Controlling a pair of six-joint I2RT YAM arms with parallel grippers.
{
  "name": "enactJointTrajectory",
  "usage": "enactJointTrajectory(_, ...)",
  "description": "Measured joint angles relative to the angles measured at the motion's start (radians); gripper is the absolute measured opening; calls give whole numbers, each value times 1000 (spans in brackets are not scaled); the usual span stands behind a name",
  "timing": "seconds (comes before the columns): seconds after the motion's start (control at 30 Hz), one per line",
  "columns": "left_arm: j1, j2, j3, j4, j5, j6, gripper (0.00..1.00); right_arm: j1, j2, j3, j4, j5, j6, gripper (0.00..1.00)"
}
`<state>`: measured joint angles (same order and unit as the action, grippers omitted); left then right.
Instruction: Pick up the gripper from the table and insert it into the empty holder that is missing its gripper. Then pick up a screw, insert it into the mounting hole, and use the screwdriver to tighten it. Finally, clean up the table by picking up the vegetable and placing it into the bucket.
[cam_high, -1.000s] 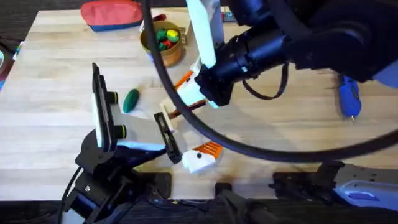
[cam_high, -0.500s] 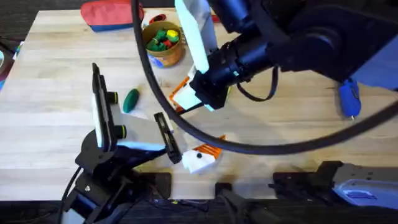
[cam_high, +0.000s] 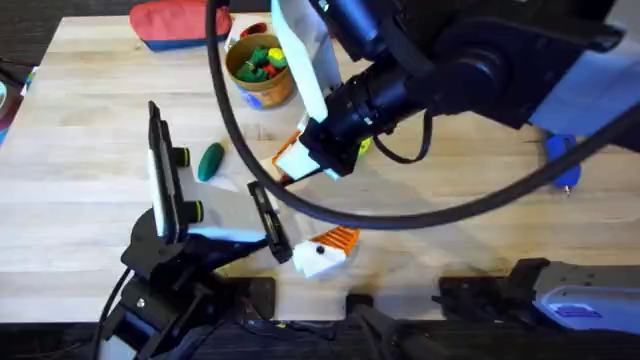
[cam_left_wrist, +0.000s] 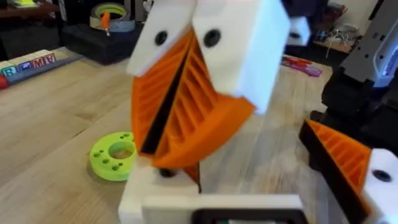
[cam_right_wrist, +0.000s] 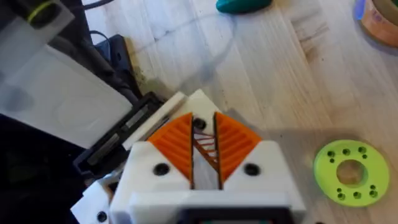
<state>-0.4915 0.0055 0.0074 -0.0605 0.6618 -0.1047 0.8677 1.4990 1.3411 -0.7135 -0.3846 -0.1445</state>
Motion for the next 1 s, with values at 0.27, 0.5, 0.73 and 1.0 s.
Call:
enactJointTrajectory(0.27, 0, 0, 0, 0, 1, 1, 988, -15, -18, 1, -7, -5, 3, 973)
enactJointTrajectory(0.5, 0, 0, 0, 0, 1, 1, 988, -99, -179, 1, -63, -5, 4, 991)
enactJointTrajectory(0.73, 0, 0, 0, 0, 1, 1, 988, -231, -378, 1, -280, -5, 3, 990)
enactJointTrajectory(1.0, 0, 0, 0, 0, 1, 1, 988, -317, -502, 1, -550, -5, -51, 992)
